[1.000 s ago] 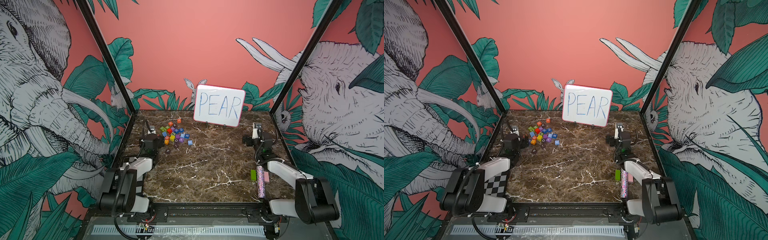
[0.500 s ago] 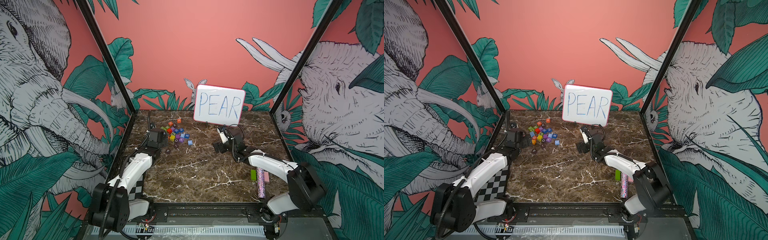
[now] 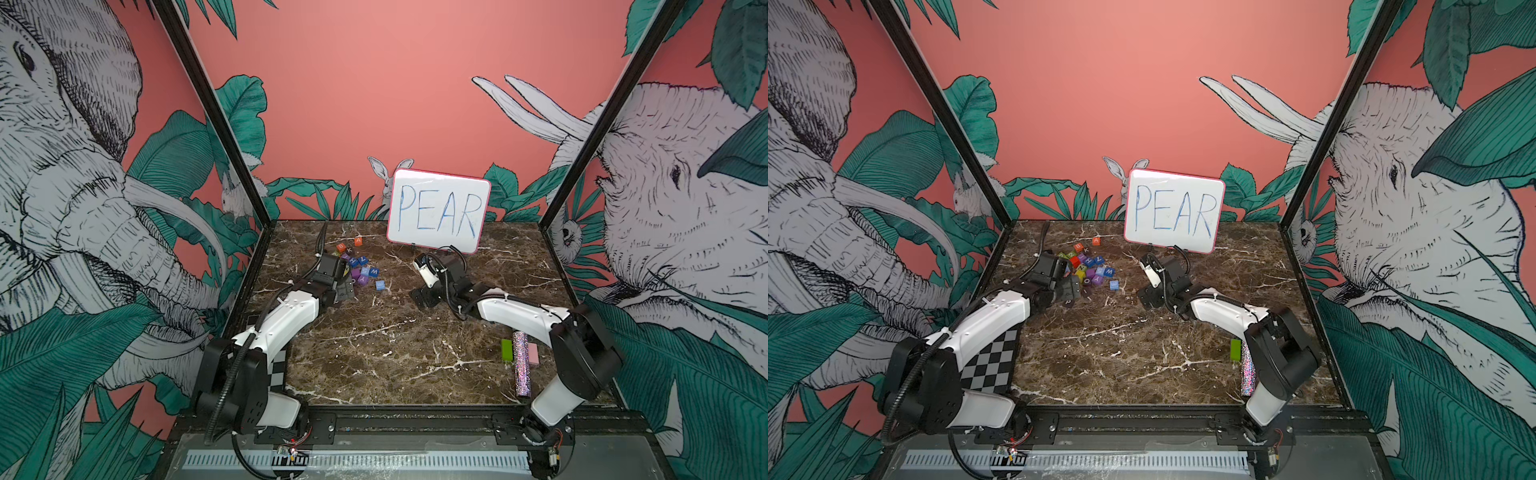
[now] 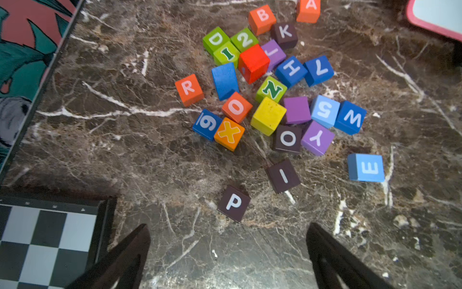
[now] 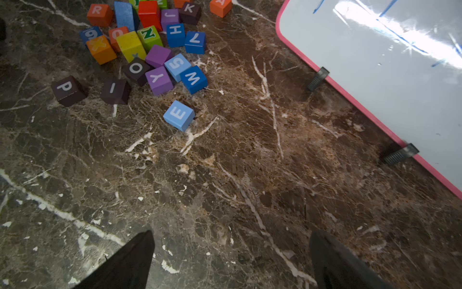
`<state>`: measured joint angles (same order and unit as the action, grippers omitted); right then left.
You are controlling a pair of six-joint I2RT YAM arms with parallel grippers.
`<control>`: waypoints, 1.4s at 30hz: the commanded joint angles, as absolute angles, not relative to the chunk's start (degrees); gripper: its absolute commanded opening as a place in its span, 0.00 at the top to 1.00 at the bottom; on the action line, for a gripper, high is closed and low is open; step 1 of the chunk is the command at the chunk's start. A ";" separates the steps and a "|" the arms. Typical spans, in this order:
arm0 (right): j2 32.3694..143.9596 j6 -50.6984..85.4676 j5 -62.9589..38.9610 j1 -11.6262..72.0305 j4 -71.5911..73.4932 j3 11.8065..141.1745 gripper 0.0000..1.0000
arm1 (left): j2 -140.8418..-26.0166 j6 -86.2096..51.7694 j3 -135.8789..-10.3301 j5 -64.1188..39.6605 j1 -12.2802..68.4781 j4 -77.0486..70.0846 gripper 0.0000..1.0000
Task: Spell the uppercase word “pear” with letter blocks
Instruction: Pick up the letter block from the center of the board.
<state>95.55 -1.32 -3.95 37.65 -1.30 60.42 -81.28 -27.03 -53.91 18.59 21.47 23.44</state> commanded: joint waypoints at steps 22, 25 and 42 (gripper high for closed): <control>100.22 -3.57 -8.12 38.47 -3.49 64.39 0.01 | -93.77 -21.94 -64.60 13.10 22.06 35.85 0.12; 100.20 -2.74 -8.02 38.53 -2.39 63.51 0.01 | -93.16 -20.89 -63.50 11.93 20.67 35.24 0.12; 98.85 -1.54 -5.96 38.56 1.05 60.01 0.01 | -101.19 -16.15 -65.50 2.77 15.11 31.89 0.32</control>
